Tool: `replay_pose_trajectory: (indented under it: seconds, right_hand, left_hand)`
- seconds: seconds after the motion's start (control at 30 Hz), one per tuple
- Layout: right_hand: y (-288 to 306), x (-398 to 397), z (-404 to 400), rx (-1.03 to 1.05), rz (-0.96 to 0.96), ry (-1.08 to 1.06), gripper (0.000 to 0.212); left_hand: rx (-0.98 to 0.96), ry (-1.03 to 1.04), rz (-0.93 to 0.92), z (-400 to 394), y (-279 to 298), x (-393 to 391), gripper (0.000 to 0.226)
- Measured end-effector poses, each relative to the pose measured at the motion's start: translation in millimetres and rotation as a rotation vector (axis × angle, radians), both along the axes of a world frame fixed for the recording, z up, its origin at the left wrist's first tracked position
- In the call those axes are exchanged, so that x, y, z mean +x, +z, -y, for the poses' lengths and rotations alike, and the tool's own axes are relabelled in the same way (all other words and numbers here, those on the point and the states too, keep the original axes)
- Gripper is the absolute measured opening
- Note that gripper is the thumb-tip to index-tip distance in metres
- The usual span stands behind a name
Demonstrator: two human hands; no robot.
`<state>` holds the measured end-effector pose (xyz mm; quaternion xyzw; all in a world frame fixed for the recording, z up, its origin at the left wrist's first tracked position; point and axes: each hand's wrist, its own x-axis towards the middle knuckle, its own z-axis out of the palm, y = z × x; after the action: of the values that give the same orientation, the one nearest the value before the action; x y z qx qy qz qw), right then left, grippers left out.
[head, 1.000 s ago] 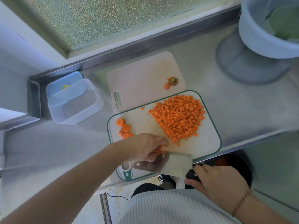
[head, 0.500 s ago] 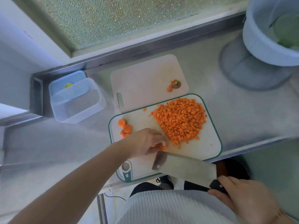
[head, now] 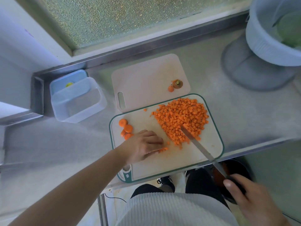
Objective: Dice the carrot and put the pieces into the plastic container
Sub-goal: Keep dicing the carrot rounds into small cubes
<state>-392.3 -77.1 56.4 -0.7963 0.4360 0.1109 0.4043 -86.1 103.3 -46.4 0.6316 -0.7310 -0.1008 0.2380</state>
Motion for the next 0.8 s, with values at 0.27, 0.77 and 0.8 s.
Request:
replay_pose_trajectory:
  seconds: [0.27,0.77,0.8]
  right_hand:
    - [-17,51,-29,0.731,0.184,-0.093,0.047]
    - [-38,77,-41,0.199,0.194,0.239,0.057]
    - [-38,79,-48,0.159,0.205,0.256,0.054]
  left_hand:
    - [-0.105,0.288,-0.055,-24,-14,-37,0.016]
    - [-0.237,0.698,-0.146,-15,-24,-73,0.021]
    - [-0.243,0.717,-0.162,-14,-24,-75,0.020]
